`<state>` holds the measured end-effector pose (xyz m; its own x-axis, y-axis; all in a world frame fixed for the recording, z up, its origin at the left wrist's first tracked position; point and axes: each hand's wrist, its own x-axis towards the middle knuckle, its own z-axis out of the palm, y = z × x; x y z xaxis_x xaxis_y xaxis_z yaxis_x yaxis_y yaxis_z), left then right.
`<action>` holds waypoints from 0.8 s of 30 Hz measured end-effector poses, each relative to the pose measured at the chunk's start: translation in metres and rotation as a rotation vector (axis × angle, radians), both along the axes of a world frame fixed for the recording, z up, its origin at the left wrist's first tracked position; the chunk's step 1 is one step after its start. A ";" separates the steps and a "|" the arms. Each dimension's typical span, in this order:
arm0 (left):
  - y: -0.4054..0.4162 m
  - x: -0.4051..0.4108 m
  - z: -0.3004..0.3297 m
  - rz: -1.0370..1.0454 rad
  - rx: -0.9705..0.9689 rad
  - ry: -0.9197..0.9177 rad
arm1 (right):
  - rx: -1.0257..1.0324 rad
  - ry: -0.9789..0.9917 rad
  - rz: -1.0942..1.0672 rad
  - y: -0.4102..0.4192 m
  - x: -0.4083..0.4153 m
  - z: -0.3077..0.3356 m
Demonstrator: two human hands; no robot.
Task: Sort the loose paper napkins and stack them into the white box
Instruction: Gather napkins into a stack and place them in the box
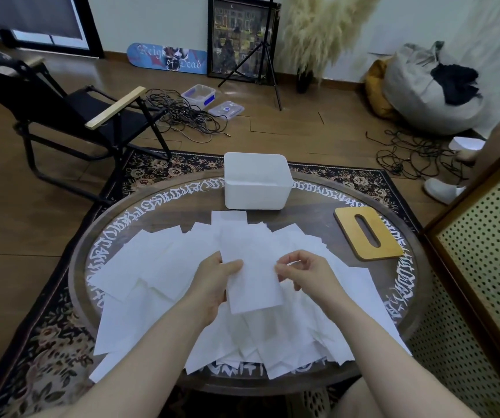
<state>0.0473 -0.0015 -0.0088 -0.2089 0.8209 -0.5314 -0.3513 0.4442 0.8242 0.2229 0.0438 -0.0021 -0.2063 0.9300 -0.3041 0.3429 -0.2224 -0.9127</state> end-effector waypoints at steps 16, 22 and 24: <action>0.006 -0.015 -0.009 0.073 -0.026 -0.011 | -0.115 -0.683 -0.048 0.041 0.068 -0.051; 0.007 -0.013 -0.009 0.071 -0.033 -0.013 | -0.205 -0.527 -0.155 0.043 0.067 -0.049; 0.008 -0.013 -0.009 0.073 -0.033 -0.015 | -0.161 -0.501 -0.176 0.043 0.067 -0.048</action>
